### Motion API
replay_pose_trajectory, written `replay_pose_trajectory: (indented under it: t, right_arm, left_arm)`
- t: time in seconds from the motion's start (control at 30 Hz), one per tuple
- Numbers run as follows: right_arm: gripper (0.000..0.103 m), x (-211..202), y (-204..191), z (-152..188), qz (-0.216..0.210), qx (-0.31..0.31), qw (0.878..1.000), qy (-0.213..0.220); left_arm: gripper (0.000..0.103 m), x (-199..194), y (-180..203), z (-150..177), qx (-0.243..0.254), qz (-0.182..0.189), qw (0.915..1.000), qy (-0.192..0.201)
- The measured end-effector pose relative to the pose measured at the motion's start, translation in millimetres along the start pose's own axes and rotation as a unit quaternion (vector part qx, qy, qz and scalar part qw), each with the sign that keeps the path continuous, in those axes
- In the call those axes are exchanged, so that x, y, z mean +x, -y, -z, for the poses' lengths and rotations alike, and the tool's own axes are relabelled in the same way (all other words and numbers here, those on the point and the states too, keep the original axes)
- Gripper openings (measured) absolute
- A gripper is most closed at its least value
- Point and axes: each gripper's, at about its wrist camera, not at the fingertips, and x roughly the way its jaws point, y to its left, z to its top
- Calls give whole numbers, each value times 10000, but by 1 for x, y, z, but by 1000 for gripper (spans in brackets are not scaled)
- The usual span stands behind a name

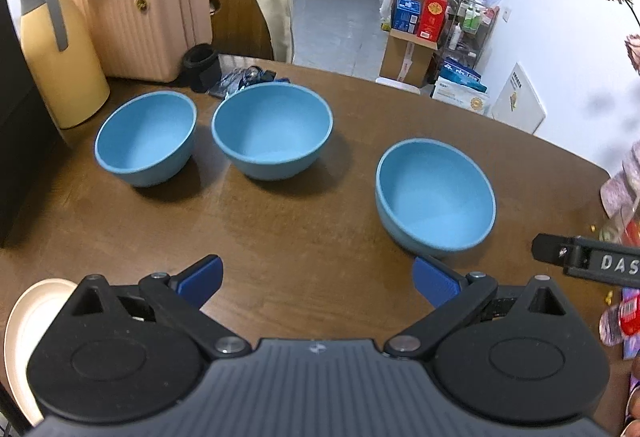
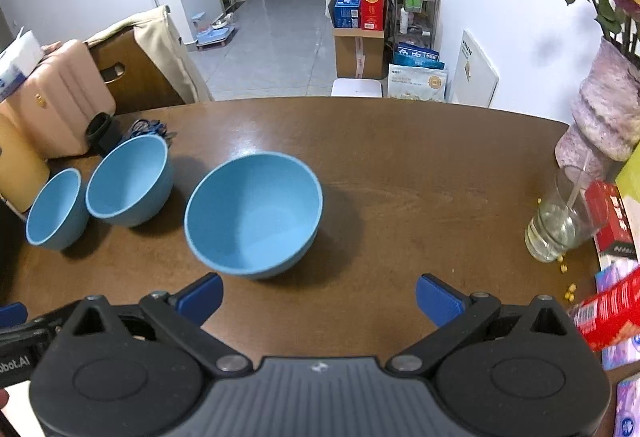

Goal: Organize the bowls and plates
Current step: 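Move both open tools away from the plates toward the blue bowls, then close the left tool on a blue bowl rim while the right tool closes on another bowl rim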

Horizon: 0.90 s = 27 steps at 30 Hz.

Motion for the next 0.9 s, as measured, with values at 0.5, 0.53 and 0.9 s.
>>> replay_pose_trajectory:
  t: [0.5, 0.53, 0.9]
  right_arm:
    - [102, 41, -1, -69, 126, 207, 9994, -260]
    - [102, 46, 0, -74, 148, 242, 9991, -313]
    - [101, 93, -3, -101, 447, 253, 9954, -813]
  left_arm:
    - [103, 51, 38, -70, -250, -430, 9988, -43]
    - [103, 56, 39, -74, -291, -462, 9985, -81]
    - [103, 102, 52, -105, -399, -624, 9965, -393]
